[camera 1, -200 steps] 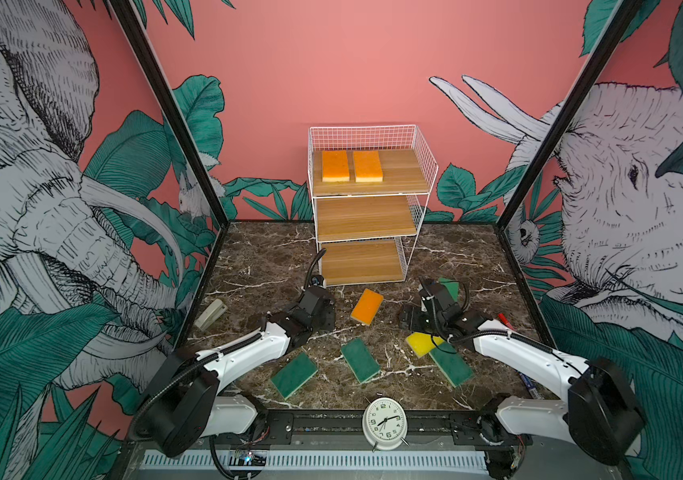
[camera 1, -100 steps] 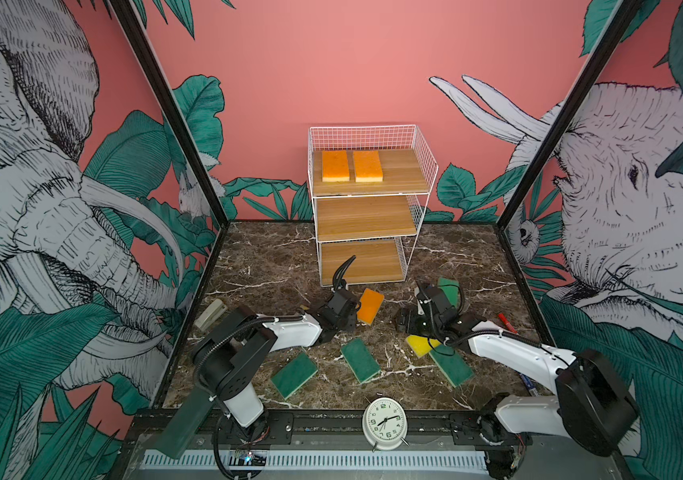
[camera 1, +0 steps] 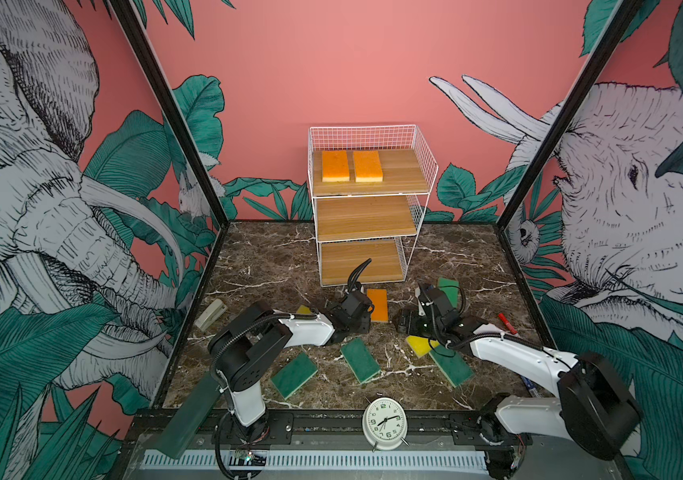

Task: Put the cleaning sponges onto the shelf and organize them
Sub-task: 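Grasp the table's orange sponge with the right gripper while the left gripper hovers nearby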

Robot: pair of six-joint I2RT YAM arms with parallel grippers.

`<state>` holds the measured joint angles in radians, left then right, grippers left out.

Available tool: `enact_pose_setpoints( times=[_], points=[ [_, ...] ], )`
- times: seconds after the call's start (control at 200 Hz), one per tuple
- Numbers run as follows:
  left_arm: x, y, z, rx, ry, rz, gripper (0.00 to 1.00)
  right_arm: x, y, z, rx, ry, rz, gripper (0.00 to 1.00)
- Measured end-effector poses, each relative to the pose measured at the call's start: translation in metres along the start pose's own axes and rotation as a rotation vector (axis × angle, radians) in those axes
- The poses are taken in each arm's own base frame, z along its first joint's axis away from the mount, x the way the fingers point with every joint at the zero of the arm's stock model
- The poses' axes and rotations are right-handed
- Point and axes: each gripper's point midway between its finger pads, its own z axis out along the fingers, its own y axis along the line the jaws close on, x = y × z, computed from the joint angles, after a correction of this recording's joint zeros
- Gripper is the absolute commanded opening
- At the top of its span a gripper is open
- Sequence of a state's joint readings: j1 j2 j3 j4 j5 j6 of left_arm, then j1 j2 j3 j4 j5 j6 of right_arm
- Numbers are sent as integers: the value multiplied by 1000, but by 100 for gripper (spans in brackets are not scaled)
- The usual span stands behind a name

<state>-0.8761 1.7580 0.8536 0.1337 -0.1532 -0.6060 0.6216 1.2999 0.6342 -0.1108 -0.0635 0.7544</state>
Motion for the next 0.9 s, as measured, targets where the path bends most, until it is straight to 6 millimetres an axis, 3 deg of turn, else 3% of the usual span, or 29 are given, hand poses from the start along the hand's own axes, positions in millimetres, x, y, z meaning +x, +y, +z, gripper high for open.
enact_pose_setpoints(
  times=[0.205,0.305,0.395,0.55,0.725,0.9],
  points=[
    [2,-17,-3,65,20,35,32,6,-4,15,19,34,-32,90],
    [-1,-11,-15,32,16,42,34,9,-2,24,15,53,-50,89],
    [-12,-4,-38,-2,-14,50,36,11,2,30,2,71,-76,89],
    [-31,1,-71,-28,-75,62,44,10,22,38,-33,92,-162,91],
    [-25,13,-80,-66,-74,60,49,5,41,44,-59,86,-236,93],
    [-18,25,-82,-100,-57,62,50,1,43,57,-29,112,-275,94]
  ],
)
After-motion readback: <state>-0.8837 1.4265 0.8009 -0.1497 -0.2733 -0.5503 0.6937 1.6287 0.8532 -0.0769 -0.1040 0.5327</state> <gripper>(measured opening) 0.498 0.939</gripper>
